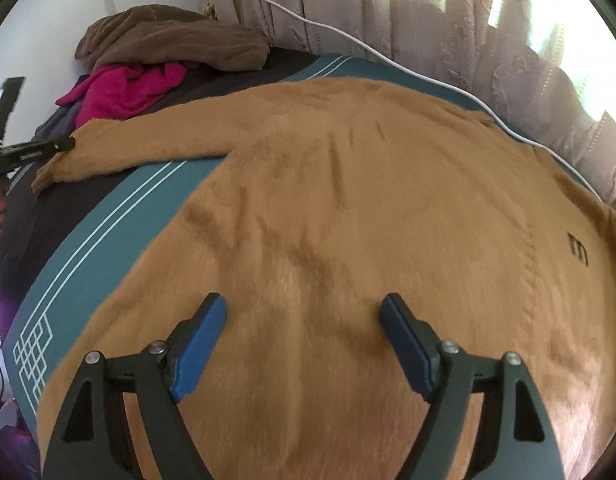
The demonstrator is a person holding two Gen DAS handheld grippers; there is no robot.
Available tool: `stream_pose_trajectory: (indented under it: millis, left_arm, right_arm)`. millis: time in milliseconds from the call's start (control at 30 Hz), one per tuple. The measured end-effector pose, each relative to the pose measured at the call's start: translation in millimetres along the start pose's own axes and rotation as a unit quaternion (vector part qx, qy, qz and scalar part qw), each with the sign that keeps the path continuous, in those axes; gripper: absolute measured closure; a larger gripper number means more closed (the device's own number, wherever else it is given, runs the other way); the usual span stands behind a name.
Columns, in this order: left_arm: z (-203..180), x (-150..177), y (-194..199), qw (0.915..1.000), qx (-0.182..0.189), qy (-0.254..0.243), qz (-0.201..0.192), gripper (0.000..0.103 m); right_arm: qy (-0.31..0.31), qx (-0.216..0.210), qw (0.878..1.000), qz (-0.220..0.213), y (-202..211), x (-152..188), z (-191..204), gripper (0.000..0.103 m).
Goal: Fold clothes
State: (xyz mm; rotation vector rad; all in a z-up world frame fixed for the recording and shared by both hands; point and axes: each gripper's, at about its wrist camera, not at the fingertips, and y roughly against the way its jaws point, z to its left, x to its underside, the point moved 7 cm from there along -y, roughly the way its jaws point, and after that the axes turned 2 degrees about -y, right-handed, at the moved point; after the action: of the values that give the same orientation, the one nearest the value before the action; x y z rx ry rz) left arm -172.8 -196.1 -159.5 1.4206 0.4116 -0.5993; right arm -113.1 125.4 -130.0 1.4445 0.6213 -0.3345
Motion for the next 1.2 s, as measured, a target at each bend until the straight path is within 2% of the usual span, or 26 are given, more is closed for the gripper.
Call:
stream_pose_trajectory:
  millis: [33, 167, 233, 300, 400, 500, 667, 733, 900, 933, 1033, 1167, 1200]
  left_arm:
    - [2.3, 0.0, -0.8, 1.0000, 0.000, 0.005, -0.009, 0.089]
    - [4.9, -2.9, 1.6, 0.9996, -0.015, 0.023, 0.009, 0.089]
    - [-5.5, -7.2, 12.9, 0.9996, -0.017, 0.021, 0.003, 0.089]
    - [-25.4, -13.2, 26.7, 0.9998, 0.008, 0.013, -0.013, 0.089]
    - [-81.6, -22.6, 55.4, 0.9969, 0.064, -0.018, -0.041, 0.089]
    - [-155.6, -25.5, 85.5, 0.9862, 0.141, -0.065, -0.058, 0.089]
    - [-278.5, -14.6, 127.9, 0.9562, 0.251, -0.136, -0.065, 0.089]
    - [-316.1, -6.6, 137.8, 0.9470, 0.273, -0.157, -0.063, 0.089]
    - [-383.3, 16.3, 145.6, 0.9326, 0.294, -0.202, -0.056, 0.089]
    - [-389.0, 19.2, 145.0, 0.9324, 0.292, -0.206, -0.055, 0.089]
    - [-400.1, 29.3, 132.5, 0.9366, 0.278, -0.209, -0.042, 0.089]
    - [-397.4, 40.5, 117.3, 0.9400, 0.275, -0.201, -0.022, 0.089]
    - [-396.0, 42.7, 115.1, 0.9397, 0.277, -0.199, -0.020, 0.089]
  right_arm:
    - [-0.003, 0.000, 1.000, -0.001, 1.9, 2.9, 0.2, 0.021]
    - [-0.006, -0.006, 1.000, -0.001, 10.6, 14.9, 0.4, 0.021]
    - [-0.016, -0.016, 1.000, -0.002, 19.5, 22.9, -2.5, 0.021]
    - [-0.038, -0.031, 0.999, -0.006, 31.9, 32.3, -13.2, 0.021]
    - [-0.072, -0.016, 0.997, -0.015, 51.3, 46.4, -42.1, 0.020]
    - [-0.125, 0.013, 0.992, -0.034, 80.3, 62.6, -87.9, 0.020]
    - [-0.221, 0.082, 0.969, -0.077, 140.5, 104.1, -169.6, 0.020]
    - [-0.260, 0.120, 0.953, -0.095, 167.9, 127.0, -201.5, 0.020]
    - [-0.341, 0.214, 0.908, -0.112, 218.7, 185.7, -267.4, 0.020]
    - [-0.356, 0.223, 0.901, -0.108, 223.2, 196.7, -278.4, 0.021]
    - [-0.388, 0.215, 0.890, -0.099, 223.9, 217.9, -299.4, 0.033]
    - [-0.403, 0.173, 0.895, -0.081, 200.6, 219.9, -312.3, 0.043]
    - [-0.402, 0.170, 0.897, -0.074, 194.2, 219.1, -314.4, 0.050]
